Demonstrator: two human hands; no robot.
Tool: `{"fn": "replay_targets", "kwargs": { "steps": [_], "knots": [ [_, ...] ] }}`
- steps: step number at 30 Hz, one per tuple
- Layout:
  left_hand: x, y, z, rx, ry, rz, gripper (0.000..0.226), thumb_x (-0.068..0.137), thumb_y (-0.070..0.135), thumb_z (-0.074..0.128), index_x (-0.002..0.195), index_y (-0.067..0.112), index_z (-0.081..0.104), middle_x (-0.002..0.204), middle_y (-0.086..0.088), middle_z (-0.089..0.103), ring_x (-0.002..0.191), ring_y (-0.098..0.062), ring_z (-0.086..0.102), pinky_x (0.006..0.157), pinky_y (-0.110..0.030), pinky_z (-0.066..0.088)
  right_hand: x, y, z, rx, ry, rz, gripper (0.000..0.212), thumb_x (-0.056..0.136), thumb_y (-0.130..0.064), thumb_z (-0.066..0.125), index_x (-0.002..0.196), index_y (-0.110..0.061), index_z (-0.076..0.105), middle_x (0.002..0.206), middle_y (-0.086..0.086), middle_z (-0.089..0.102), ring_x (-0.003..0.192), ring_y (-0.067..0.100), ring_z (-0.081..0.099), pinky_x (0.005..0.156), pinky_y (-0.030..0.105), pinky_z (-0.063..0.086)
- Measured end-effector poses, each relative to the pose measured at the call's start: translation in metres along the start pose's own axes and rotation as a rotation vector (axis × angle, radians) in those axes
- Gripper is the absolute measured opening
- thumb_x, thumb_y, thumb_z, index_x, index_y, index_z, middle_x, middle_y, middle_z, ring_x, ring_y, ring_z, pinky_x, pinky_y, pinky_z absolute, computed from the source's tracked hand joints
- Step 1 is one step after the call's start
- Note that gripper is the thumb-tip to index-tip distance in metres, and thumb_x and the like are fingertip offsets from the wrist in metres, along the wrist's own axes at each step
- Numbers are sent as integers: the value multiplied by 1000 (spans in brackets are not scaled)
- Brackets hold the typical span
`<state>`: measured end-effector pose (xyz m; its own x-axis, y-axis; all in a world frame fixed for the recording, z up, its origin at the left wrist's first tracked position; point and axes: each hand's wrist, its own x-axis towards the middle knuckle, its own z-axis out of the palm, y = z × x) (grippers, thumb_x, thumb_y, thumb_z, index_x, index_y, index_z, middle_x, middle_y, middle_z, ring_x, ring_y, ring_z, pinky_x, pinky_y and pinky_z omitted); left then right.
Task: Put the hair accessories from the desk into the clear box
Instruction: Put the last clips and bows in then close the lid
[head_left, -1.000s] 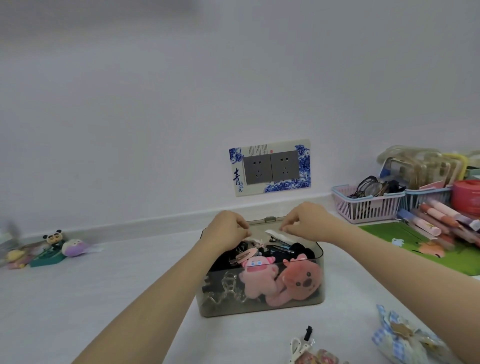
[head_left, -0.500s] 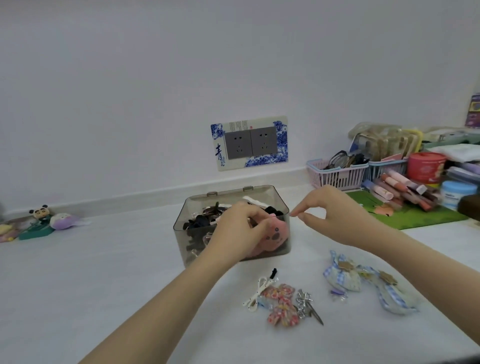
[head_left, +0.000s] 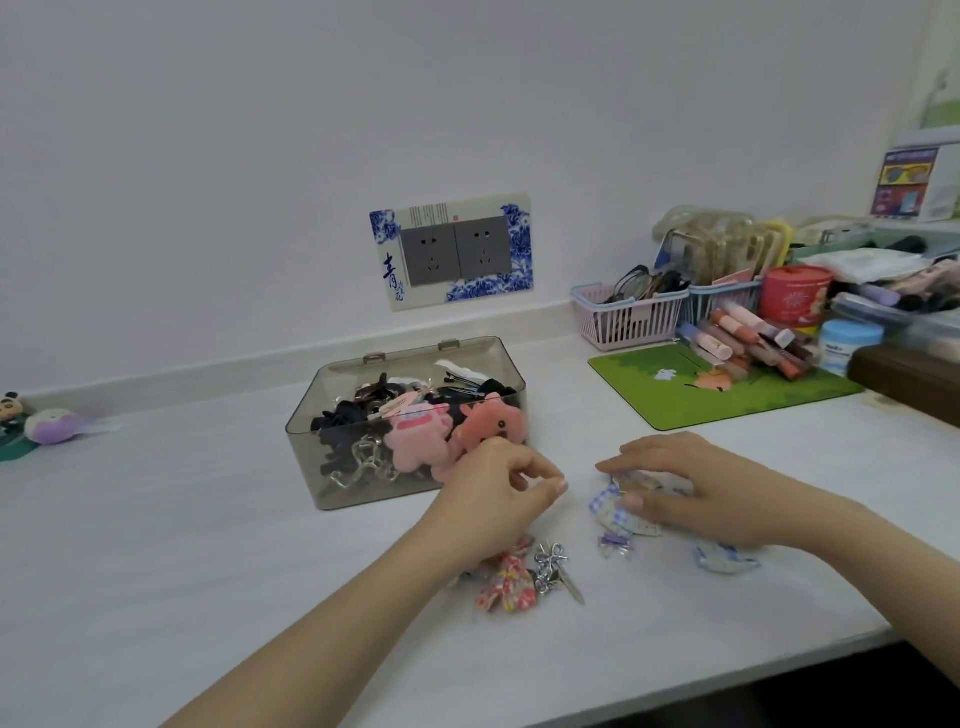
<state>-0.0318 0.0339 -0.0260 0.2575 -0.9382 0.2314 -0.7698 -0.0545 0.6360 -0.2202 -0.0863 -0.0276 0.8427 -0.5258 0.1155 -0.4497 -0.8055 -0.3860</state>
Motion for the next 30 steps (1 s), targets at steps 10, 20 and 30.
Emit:
{"fn": "replay_targets", "kwargs": {
  "steps": [10,20,30],
  "knots": [
    [27,31,35,2,-218,-63,50,77,50,68,120,27,54,108,5,60,89,-12,60,72,-25,44,-29,20,-4,-42,37,332,56,75,-59,60,125,-37,49,103,-8,51,76,-1,50,63,13,35],
    [39,34,41,20,-192,-59,40,77,24,73,115,24,61,119,-2,61,101,-20,57,75,-19,35,-18,24,1,284,219,385,31,76,-34,71,105,-30,63,79,-6,60,63,6,54,56,18,38],
    [24,18,-14,-159,-51,-15,37,76,18,75,107,35,64,100,13,60,81,-3,57,74,-18,46,7,-6,-5,526,339,153,28,79,-28,70,107,-29,65,66,-12,53,54,11,48,47,15,38]
  ]
}}
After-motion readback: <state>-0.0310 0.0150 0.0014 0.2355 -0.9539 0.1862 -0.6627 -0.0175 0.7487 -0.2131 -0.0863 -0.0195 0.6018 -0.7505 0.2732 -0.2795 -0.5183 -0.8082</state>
